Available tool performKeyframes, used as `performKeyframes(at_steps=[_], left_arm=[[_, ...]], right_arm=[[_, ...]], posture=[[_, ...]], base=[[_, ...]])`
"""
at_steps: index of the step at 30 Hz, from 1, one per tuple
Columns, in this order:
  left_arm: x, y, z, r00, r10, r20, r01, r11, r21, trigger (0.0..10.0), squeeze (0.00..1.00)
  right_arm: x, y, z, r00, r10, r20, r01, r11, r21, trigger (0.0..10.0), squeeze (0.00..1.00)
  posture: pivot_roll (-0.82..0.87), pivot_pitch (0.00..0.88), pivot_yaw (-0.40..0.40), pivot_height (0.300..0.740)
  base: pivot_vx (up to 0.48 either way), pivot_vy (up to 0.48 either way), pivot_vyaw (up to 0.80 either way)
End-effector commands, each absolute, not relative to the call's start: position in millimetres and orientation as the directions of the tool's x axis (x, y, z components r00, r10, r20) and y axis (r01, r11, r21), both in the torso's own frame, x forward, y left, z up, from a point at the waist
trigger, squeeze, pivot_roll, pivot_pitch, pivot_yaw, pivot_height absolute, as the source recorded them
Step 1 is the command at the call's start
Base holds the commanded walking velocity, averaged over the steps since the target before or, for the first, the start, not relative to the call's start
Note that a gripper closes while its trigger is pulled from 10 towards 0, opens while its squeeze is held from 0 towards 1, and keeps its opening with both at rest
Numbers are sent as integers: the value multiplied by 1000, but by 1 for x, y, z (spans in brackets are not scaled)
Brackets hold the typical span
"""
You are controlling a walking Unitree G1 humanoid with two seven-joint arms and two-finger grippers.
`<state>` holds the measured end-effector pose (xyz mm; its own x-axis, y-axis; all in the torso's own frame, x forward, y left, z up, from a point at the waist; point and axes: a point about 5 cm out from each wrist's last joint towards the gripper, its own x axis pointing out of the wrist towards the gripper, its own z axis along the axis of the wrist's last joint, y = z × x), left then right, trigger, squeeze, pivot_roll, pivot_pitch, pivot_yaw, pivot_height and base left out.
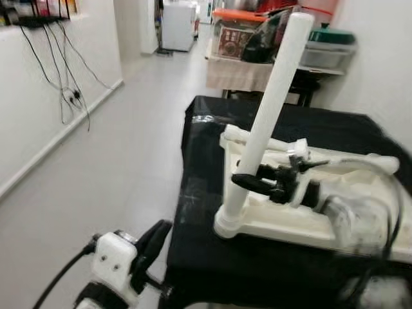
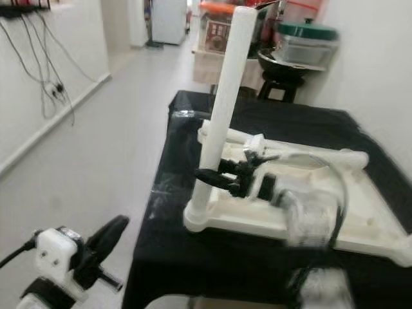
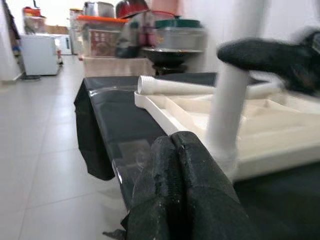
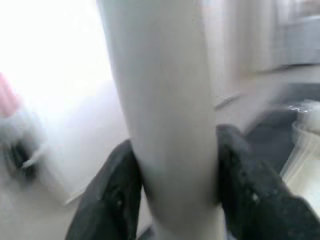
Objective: Building children table
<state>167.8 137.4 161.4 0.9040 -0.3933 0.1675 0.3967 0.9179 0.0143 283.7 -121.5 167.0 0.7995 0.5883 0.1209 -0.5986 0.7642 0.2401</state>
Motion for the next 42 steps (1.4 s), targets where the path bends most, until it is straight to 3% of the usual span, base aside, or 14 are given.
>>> performKeyframes(at_steps=[1,11,12,13,14,17,19,20,22,23,28,34,35,42], left_arm=[[167,139,161,899,-408,157,413,911,7,10000,0],[170,142,161,888,-432,156,438,899,-2,10000,0],[171,142,162,890,-428,160,434,901,0,10000,0],[172,142,162,891,-423,164,428,904,3,10000,0],[173,141,162,891,-421,168,427,904,1,10000,0],[173,140,162,891,-421,170,427,904,-2,10000,0],[173,139,162,890,-423,171,430,903,-5,10000,0],[174,137,161,888,-427,172,435,900,-10,10000,0],[174,137,161,888,-427,172,435,900,-10,10000,0],[175,136,161,887,-429,173,437,899,-11,10000,0],[175,134,160,885,-433,173,442,897,-16,10000,0],[174,135,159,886,-432,170,441,897,-18,10000,0],[173,135,159,887,-431,168,440,898,-18,10000,0],[173,136,159,888,-428,167,437,899,-18,10000,0]], right_arm=[[266,-124,143,907,410,-94,-374,889,265,0,0],[275,-159,150,977,192,-93,-184,979,90,0,0],[273,-156,151,974,194,-114,-184,979,90,3333,0],[273,-150,153,961,253,-112,-241,964,110,10000,0],[275,-142,157,932,350,-95,-339,933,119,10000,1000],[275,-137,160,912,401,-84,-389,913,124,10000,1000],[280,-131,169,855,517,-32,-511,852,116,10000,1000],[291,-127,179,724,689,10,-685,718,119,10000,1000],[291,-127,179,724,689,10,-685,718,119,10000,1000],[297,-128,183,634,773,14,-772,631,75,10000,0],[324,-139,180,406,912,-64,-912,409,43,10000,0],[345,-143,183,369,926,-76,-908,377,183,10000,0],[346,-142,181,357,931,-76,-902,364,230,0,0],[346,-148,181,361,933,-10,-893,349,283,0,0]], posture=[[6,24,-79,740],[13,20,-82,740],[-2,20,-81,740],[-4,13,-84,740],[-4,12,-83,740],[-4,12,-83,740],[-5,5,-85,740],[-5,0,-89,740],[-5,0,-89,740],[-1,0,-89,740],[27,0,-100,740],[31,0,-98,740],[28,0,-99,740],[19,0,-99,740]], base=[[0,0,0],[0,0,0],[0,0,0],[0,0,0],[0,0,0],[0,0,0],[0,0,0],[0,0,0],[0,0,0],[0,0,0],[0,0,0],[0,0,0],[0,0,0],[0,0,0]])
